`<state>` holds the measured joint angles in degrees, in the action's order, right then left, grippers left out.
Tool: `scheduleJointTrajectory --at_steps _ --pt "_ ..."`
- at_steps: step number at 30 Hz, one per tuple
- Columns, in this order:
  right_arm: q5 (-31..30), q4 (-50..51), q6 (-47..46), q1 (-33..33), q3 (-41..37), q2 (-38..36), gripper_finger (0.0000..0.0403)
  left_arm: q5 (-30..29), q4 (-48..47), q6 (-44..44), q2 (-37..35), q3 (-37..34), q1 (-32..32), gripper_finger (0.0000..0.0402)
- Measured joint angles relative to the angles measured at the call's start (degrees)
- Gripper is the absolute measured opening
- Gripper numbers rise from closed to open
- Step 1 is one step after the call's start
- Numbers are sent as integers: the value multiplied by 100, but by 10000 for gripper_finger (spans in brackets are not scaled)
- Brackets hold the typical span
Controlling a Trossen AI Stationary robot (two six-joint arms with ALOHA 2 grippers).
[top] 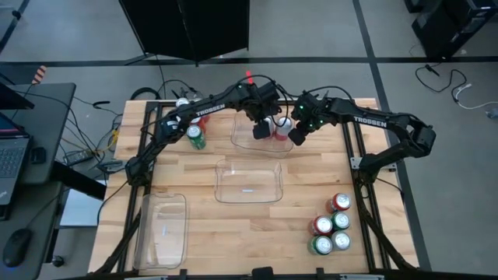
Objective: Sort soda cans
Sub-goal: Put the middle pink white soda can into the top transparent bin
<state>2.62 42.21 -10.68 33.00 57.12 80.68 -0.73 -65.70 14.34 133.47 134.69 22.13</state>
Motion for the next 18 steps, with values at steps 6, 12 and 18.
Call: scheduleJointTrajectory --at_steps 6,12,18 --pt "-1 6 41 -1 0 0 0 2 -2 -101 -23 11 -11 284" --pt "-1 22 82 -1 0 0 0 2 7 -130 -44 20 -11 290" --pt "-1 27 141 -1 0 0 0 0 -1 -139 -109 22 -11 291"
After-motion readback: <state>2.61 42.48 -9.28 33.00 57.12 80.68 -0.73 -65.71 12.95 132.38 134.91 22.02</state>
